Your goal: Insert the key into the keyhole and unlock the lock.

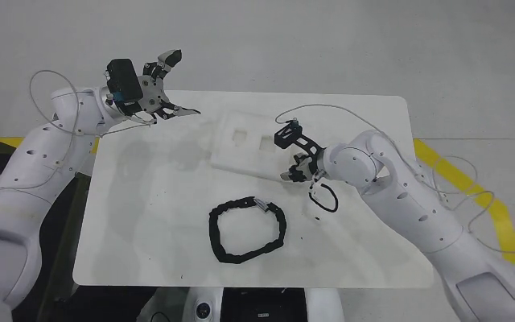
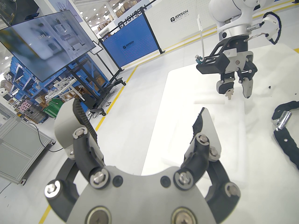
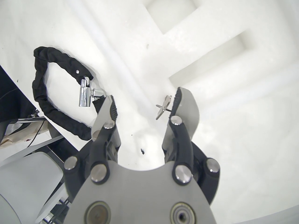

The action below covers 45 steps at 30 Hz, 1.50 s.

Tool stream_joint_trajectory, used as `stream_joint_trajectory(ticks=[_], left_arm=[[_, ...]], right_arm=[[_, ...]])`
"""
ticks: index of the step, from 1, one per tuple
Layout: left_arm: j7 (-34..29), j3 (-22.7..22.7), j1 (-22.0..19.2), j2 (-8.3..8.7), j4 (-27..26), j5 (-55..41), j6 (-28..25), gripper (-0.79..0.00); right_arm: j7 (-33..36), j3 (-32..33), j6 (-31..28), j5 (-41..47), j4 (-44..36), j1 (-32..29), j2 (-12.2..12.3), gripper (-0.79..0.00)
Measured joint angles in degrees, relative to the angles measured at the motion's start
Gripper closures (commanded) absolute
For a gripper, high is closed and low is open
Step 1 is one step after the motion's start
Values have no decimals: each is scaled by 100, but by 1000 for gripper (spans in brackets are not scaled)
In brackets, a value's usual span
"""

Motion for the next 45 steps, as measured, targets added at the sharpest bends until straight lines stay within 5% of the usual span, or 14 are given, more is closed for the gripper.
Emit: stream_joint_trajectory(ticks=[18,45], left_arm=[[0,0,0,0,0,0,0,-785],[0,0,0,0,0,0,0,-785]], right_arm=[[81,40,129,-464,9,-32,-38,0],[314,740,32,-844,-766,-205,60,0]])
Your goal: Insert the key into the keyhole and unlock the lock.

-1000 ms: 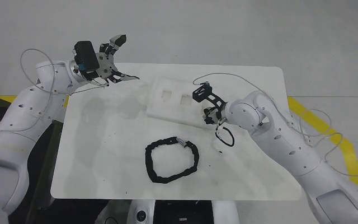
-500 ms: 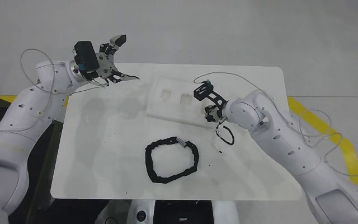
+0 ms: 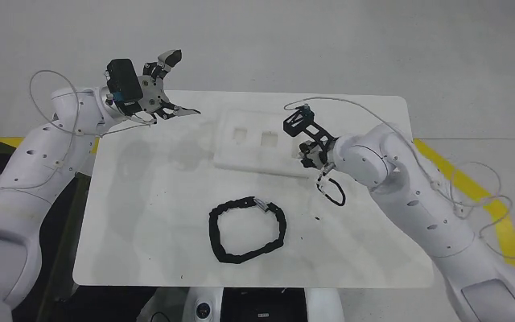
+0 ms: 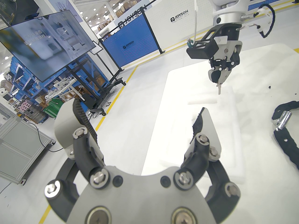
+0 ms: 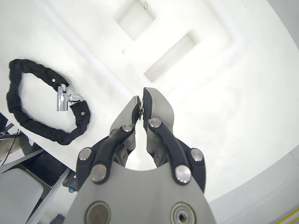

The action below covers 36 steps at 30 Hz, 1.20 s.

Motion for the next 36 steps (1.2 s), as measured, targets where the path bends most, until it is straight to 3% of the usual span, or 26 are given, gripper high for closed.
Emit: stream_joint_trajectory(ticks=[7,18,29,36], left_arm=[[0,0,0,0,0,0,0,-785],[0,0,0,0,0,0,0,-785],[0,0,0,0,0,0,0,-785],[0,0,0,0,0,0,0,-785]], right_arm=[[-79,732,-339,774,-450,-302,123,0],[-267,1902,-1332,2539,-463,-840,315,0],[-392,3160,-1616,2663,-744,-1515,556,0],[-500,3398,-1761,2562,-740,-1731,626,0]])
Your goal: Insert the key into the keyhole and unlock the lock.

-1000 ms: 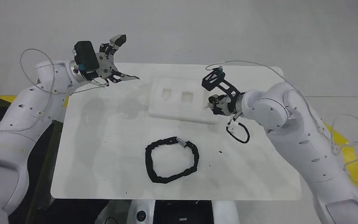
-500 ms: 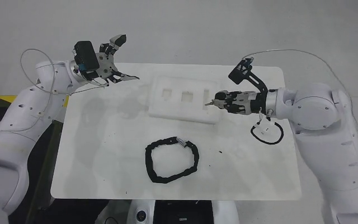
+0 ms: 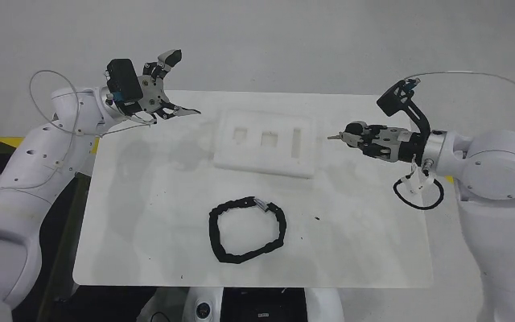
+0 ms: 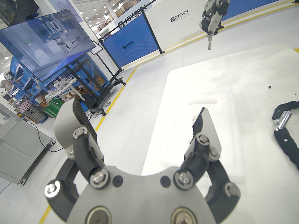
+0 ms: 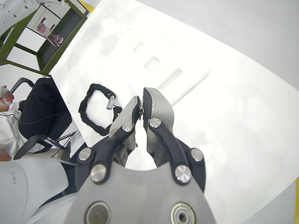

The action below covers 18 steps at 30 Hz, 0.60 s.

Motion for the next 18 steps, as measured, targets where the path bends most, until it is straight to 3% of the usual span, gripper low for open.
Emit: stream_joint_trajectory(ticks=[5,9,18], left_arm=[[-50,-7,33,-3,-59,-23,22,-785],[-352,-25,192,1,-531,73,-11,-785],[-316,226,439,-93,-1430,643,-414,-785]], right_arm=[[1,-1,2,5,1,2,-1,0],[1,-2,3,5,1,2,-1,0],[1,-2,3,5,1,2,-1,0]])
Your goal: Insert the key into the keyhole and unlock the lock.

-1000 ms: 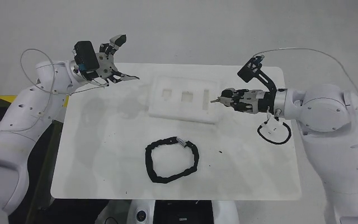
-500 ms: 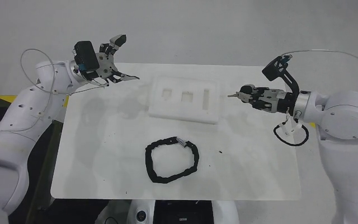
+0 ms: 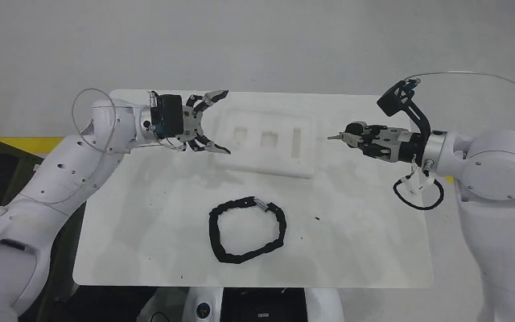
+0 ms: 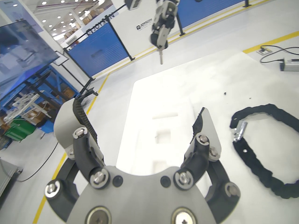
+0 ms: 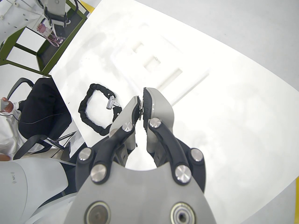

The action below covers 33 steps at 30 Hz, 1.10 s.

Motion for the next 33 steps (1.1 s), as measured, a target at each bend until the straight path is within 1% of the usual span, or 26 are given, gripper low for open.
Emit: stream_joint_trajectory(ticks=[4,6,11,15,18,20,27,33], left_arm=[[45,214,17,-87,-223,413,-27,-785],[-58,382,13,-121,-301,559,-129,-785],[-713,866,-192,-185,-430,505,-782,-785],[-1014,1218,-428,-244,-511,714,-1083,-785],[-1188,1474,-603,-320,-532,959,-1257,-785],[-1258,1637,-711,-383,-517,1164,-1326,-785],[-1260,2145,-1002,-612,-450,1666,-1328,-785],[-1260,2186,-972,-835,-383,2034,-1328,-785]], right_arm=[[0,0,0,0,0,0,0,0],[0,0,0,0,0,0,0,0],[0,0,0,0,0,0,0,0],[0,0,0,0,0,0,0,0],[0,0,0,0,0,0,0,0],[0,0,0,0,0,0,0,0],[0,0,0,0,0,0,0,0],[0,0,0,0,0,0,0,0]])
